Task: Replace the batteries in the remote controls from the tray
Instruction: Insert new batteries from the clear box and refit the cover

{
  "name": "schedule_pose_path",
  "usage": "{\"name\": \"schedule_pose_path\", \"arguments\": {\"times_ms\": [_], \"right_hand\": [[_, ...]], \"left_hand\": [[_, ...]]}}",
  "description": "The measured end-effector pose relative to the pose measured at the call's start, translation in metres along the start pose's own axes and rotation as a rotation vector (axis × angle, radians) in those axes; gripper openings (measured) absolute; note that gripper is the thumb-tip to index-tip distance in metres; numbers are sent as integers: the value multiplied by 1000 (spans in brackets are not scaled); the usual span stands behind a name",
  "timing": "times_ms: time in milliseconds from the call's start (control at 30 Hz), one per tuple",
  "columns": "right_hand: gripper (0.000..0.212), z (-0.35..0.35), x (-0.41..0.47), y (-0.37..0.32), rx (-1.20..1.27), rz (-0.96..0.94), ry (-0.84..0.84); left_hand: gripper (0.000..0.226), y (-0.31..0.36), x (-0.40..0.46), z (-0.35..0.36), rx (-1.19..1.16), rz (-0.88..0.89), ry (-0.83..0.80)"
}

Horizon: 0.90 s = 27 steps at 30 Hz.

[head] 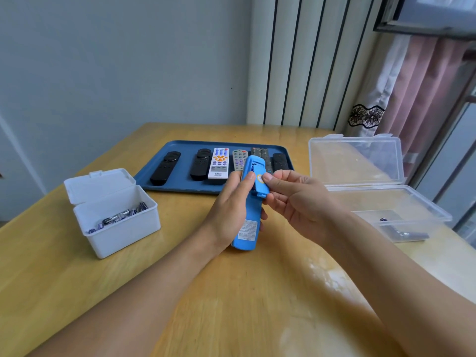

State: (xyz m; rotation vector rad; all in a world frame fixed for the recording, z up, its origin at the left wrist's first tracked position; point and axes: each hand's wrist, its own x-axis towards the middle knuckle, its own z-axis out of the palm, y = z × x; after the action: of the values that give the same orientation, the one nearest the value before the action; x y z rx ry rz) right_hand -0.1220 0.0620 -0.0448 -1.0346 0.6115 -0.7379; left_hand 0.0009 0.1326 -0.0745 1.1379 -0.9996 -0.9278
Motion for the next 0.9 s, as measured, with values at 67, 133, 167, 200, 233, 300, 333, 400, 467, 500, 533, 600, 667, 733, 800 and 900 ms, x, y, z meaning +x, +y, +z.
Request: {"name": "schedule_pose_path", "arguments": {"times_ms": [67, 133, 167, 200, 233, 300, 333, 400, 467, 500, 533, 600, 667, 733, 800, 900], "right_hand": [[18, -1, 0, 1, -6, -21, 0], [25, -1, -1, 1, -29, -41, -2], [27, -1, -1, 2, -40, -48, 1], [28, -1, -1, 2, -45, -52, 7], [28, -1, -2, 2, -48, -52, 15], [28, 0, -2, 1, -45, -47, 35], [29, 0, -2, 1, -43, -45, 46], [27, 1, -2, 1, -39, -41, 65], [24, 1, -3, 0, -36, -37, 85], [25, 1, -3, 0, -35, -32, 93], [26, 1, -4, -1, -32, -27, 101], [26, 1, -4, -2, -33, -15, 114], [26, 0, -5, -4, -34, 2, 108], [31, 1, -4, -4, -27, 36, 85], [38, 1, -4, -5, -36, 81, 60], [38, 0, -6, -8, -102, 87, 51]], "left_hand": [[21, 0, 0, -2, 31, 19, -40], [30, -2, 0, -3, 77, 46, -66], [34, -2, 0, -4, 95, 57, -72], [36, -3, 1, -4, 110, 66, -77], [37, -3, 1, -4, 128, 70, -81], [40, -4, 1, -5, 165, 76, -89], [43, -4, 2, -5, 179, 82, -93], [50, -4, 1, -6, 196, 90, -105], [52, -3, 0, -5, 196, 93, -110], [53, -3, 0, -5, 191, 92, -110], [53, -3, 0, -5, 182, 92, -109], [53, -3, 0, -5, 171, 92, -111], [49, -2, -1, -6, 202, 86, -123], [42, 0, -3, -7, 260, 104, -123], [37, 0, -4, -7, 306, 139, -103], [33, 2, -5, -7, 357, 182, -84]]}}
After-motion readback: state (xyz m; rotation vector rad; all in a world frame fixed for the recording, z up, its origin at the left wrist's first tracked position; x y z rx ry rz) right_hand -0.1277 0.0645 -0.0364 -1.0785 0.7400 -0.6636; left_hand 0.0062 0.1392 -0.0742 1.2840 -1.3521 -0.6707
